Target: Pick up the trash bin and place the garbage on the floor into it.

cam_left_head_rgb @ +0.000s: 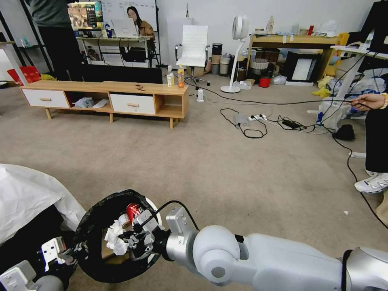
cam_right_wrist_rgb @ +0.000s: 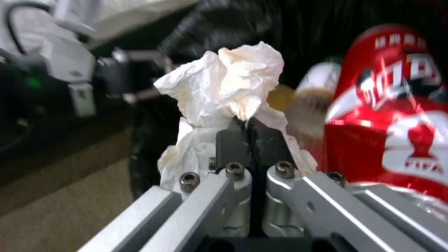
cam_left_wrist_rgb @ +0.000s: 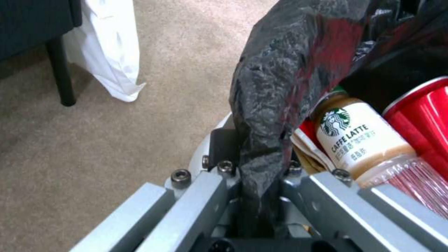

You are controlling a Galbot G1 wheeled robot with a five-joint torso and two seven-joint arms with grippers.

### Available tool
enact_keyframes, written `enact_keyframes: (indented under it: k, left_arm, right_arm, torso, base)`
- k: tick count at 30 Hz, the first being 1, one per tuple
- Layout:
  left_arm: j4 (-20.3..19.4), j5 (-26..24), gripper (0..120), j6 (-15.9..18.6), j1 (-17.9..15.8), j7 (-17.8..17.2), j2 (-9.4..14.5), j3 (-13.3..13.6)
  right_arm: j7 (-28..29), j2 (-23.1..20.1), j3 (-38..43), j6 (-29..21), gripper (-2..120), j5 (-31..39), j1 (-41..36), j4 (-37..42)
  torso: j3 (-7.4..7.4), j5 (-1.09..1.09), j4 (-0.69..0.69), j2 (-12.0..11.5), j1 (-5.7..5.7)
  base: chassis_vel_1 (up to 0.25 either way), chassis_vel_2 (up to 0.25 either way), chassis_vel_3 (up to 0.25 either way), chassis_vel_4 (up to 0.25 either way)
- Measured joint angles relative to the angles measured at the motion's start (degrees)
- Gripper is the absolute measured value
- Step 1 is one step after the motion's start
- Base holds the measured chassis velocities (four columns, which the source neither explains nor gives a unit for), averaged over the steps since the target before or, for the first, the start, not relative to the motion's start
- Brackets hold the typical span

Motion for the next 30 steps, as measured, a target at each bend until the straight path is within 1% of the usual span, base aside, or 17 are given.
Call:
enact_keyframes:
  k: [9, 15, 16, 17, 18, 19, 20, 21, 22, 23, 24, 25, 27, 28, 29, 30]
  left_arm:
    - [-0.2, 0.2, 2, 0.0, 0.4, 0.2, -0.2, 0.2]
    - [-0.2, 0.4, 2, 0.0, 0.4, 0.3, -0.4, 0.4]
    - [-0.2, 0.5, 2, 0.0, 0.4, 0.3, -0.4, 0.4]
    - [-0.2, 0.5, 2, 0.0, 0.4, 0.3, -0.4, 0.4]
    - [-0.1, 0.5, 2, 0.0, 0.4, 0.4, -0.4, 0.4]
    - [0.0, 0.6, 2, 0.0, 0.4, 0.4, -0.4, 0.5]
    - [0.1, 0.7, 2, 0.0, 0.4, 0.4, -0.5, 0.5]
    - [0.1, 0.7, 2, 0.0, 0.4, 0.4, -0.5, 0.5]
    - [0.2, 0.9, 2, 0.0, 0.3, 0.5, -0.5, 0.6]
    - [0.2, 0.9, 2, 0.0, 0.3, 0.5, -0.5, 0.6]
    - [0.4, 1.1, 2, 0.0, 0.3, 0.6, -0.6, 0.7]
    - [0.5, 1.2, 2, 0.0, 0.3, 0.6, -0.6, 0.7]
    - [0.5, 1.2, 2, 0.0, 0.3, 0.7, -0.6, 0.7]
    - [0.6, 1.3, 2, 0.0, 0.3, 0.7, -0.6, 0.7]
    - [0.6, 1.3, 2, 0.0, 0.3, 0.7, -0.6, 0.7]
    - [0.6, 1.3, 2, 0.0, 0.3, 0.7, -0.6, 0.7]
  right_arm:
    - [0.6, -0.4, -0.2, -0.1, 0, -1.8, -2.6, -3.0]
    - [1.2, -0.6, 0.1, -0.5, 0, -2.3, -4.1, -3.5]
    - [1.3, -0.8, 0.3, -0.5, 5, -2.4, -4.2, -3.4]
    - [1.3, -0.8, 0.3, -0.5, 5, -2.4, -4.2, -3.4]
    - [1.3, -0.9, 0.5, -0.5, 12, -2.4, -4.2, -3.1]
    - [1.3, -0.9, 0.6, -0.6, 15, -2.4, -4.2, -3.0]
    - [1.3, -0.9, 0.8, -0.5, 22, -2.3, -4.1, -3.0]
    - [1.3, -0.9, 0.8, -0.5, 22, -2.3, -4.1, -3.0]
    - [1.4, -0.8, 0.9, -0.6, 26, -2.2, -4.1, -2.9]
    - [1.4, -0.8, 0.9, -0.6, 26, -2.2, -4.1, -2.9]
    - [1.4, -0.8, 1.0, -0.6, 35, -2.2, -4.1, -2.6]
    - [1.4, -0.8, 1.1, -0.6, 40, -2.2, -4.1, -2.4]
    - [1.4, -0.8, 1.2, -0.6, 42, -2.1, -4.1, -2.2]
    - [1.5, -0.8, 1.4, -0.6, 48, -2.1, -4.1, -2.0]
    - [1.5, -0.8, 1.6, -0.6, 52, -2.1, -4.1, -1.9]
    - [1.5, -0.8, 1.6, -0.6, 52, -2.1, -4.1, -1.9]
  torso:
    - [0.0, 0.0, 0.0, 0.0, 0.0]
    - [0.0, 0.0, 0.0, 0.0, 0.0]
    - [0.0, 0.0, 0.0, 0.0, 0.0]
    - [0.0, 0.0, 0.0, 0.0, 0.0]
    - [0.0, 0.0, 0.0, 0.0, 0.0]
    - [0.0, 0.0, 0.0, 0.0, 0.0]
    - [0.0, 0.0, 0.0, 0.0, 0.0]
    - [0.0, 0.0, 0.0, 0.0, 0.0]
    - [0.0, 0.0, 0.0, 0.0, 0.0]
    - [0.0, 0.0, 0.0, 0.0, 0.0]
    - [0.0, 0.0, 0.0, 0.0, 0.0]
    - [0.0, 0.0, 0.0, 0.0, 0.0]
    - [0.0, 0.0, 0.0, 0.0, 0.0]
    - [0.0, 0.0, 0.0, 0.0, 0.0]
    - [0.0, 0.0, 0.0, 0.0, 0.0]
    - [0.0, 0.0, 0.0, 0.0, 0.0]
  base:
    - [0.0, 0.0, 0.0, 0.0]
    - [0.0, 0.0, 0.0, 0.0]
    - [0.0, 0.0, 0.0, 0.0]
    - [0.0, 0.0, 0.0, 0.0]
    - [0.0, 0.0, 0.0, 0.0]
    - [0.0, 0.0, 0.0, 0.0]
    - [0.0, 0.0, 0.0, 0.0]
    - [0.0, 0.0, 0.0, 0.0]
    - [0.0, 0.0, 0.0, 0.0]
    - [0.0, 0.0, 0.0, 0.0]
    - [0.0, 0.0, 0.0, 0.0]
    - [0.0, 0.0, 0.0, 0.0]
    - [0.0, 0.0, 0.0, 0.0]
    - [0.0, 0.0, 0.0, 0.0]
    - [0.0, 0.0, 0.0, 0.0]
    - [0.0, 0.0, 0.0, 0.0]
